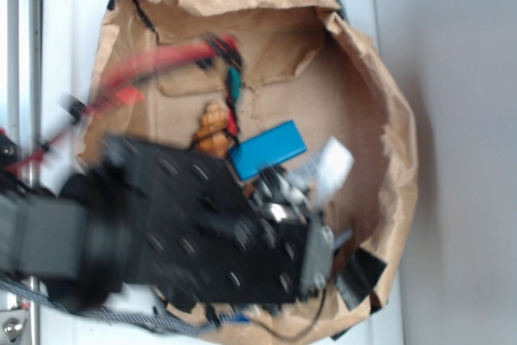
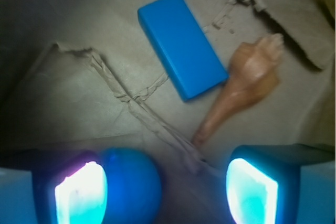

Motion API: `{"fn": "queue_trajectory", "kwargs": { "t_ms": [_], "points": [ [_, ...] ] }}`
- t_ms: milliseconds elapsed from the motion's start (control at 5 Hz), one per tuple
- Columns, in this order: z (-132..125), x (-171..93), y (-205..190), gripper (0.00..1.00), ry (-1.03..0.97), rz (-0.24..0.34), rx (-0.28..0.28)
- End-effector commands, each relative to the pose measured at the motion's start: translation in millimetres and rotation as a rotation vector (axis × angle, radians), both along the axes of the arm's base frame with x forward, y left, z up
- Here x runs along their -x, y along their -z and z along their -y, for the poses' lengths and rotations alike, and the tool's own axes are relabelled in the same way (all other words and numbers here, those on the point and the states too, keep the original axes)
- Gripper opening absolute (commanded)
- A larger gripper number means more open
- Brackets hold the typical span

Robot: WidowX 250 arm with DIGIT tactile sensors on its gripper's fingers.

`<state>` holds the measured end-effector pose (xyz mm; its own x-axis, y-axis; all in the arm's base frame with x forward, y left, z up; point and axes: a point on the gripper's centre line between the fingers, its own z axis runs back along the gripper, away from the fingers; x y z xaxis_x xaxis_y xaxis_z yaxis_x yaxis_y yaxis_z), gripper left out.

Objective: Grab the blue ball.

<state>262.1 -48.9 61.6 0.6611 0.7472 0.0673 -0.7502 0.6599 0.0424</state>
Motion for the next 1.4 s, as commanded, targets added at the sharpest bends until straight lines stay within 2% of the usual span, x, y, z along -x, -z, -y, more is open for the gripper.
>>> {"fn": "queue_trajectory", "kwargs": {
  "t_ms": [0, 200, 400, 600, 800, 1200],
  "points": [
    [0.7, -5.4, -14.0, 1.00, 0.008, 0.046, 0.005],
    [0.7, -5.4, -14.0, 1.00, 0.008, 0.046, 0.005],
    [-4.9, -16.9, 2.9, 1.00, 0.008, 0.039, 0.015],
    [-7.6, -16.0, 26.1, 1.00, 0.008, -0.009, -0.038],
    [-11.1, -10.6, 25.8, 0.00, -0.031, -0.025, -0.037],
    [-15.0, -14.2, -3.9, 0.00, -0.073, 0.008, 0.024]
  ]
}}
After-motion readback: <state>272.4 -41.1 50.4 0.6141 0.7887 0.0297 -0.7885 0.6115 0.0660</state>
